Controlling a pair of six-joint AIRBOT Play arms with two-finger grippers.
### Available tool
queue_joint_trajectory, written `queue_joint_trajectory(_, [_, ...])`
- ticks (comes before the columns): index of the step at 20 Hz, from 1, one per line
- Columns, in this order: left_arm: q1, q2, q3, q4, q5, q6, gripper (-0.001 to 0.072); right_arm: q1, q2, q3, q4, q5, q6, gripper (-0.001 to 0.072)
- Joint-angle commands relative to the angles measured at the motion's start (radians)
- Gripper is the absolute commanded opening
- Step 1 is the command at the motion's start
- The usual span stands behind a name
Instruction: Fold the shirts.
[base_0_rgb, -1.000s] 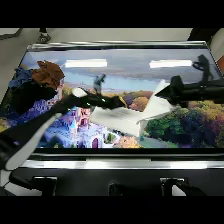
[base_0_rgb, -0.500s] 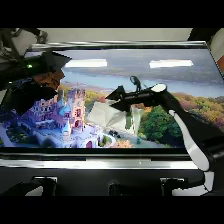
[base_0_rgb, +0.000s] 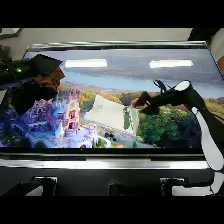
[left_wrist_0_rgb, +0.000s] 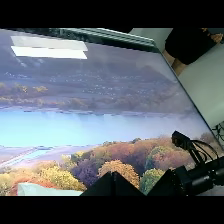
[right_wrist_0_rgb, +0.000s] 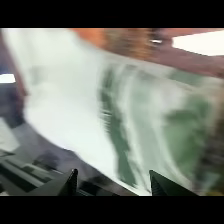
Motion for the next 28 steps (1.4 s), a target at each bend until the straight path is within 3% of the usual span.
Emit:
queue_joint_trajectory(1, [0.002, 0.003, -0.016, 0.014, -0.005, 0.0, 0.0031, -0.064, 0.042, -0.109, -0.314, 0.103, 0.08, 0.0572])
queue_joint_trajectory(5, [0.002, 0.005, -0.016, 0.014, -0.006, -0.027, 0.0031, 0.028, 0.024, -0.248, -0.061, -0.186, 0.01, 0.0563])
queue_joint_trajectory(7, [0.002, 0.006, -0.016, 0.014, -0.013, -0.027, 0.0031, 0.076, -0.005, -0.247, -0.009, -0.227, 0.009, 0.0541])
queue_joint_trajectory(8, [0.001, 0.006, -0.016, 0.014, -0.012, -0.026, 0.0031, 0.089, -0.016, -0.247, 0.028, -0.233, -0.003, 0.0443])
queue_joint_trajectory(10, [0.0, 0.006, -0.016, 0.014, -0.012, -0.026, 0.0031, 0.093, -0.015, -0.243, 0.119, -0.234, -0.12, 0.0126])
queue_joint_trajectory(11, [0.0, 0.006, -0.016, 0.014, -0.012, -0.026, 0.0031, 0.081, -0.013, -0.229, 0.137, -0.221, -0.171, 0.0053])
queue_joint_trajectory(16, [-0.001, 0.006, -0.016, 0.014, -0.012, -0.026, 0.0031, -0.139, 0.021, -0.059, 0.11, -0.101, -0.206, 0.0051])
queue_joint_trajectory(22, [-0.002, 0.006, -0.016, 0.014, -0.013, -0.026, 0.0031, -0.648, 0.114, 0.034, -0.005, 0.03, -0.098, 0.005])
queue_joint_trajectory(25, [-0.002, 0.006, -0.016, 0.014, -0.013, -0.026, 0.0031, -0.896, 0.155, 0.034, -0.098, 0.114, -0.043, 0.005])
queue_joint_trajectory(28, [-0.002, 0.006, -0.016, 0.014, -0.012, -0.026, 0.0031, -1.028, 0.181, -0.005, -0.293, 0.207, 0.005, 0.005])
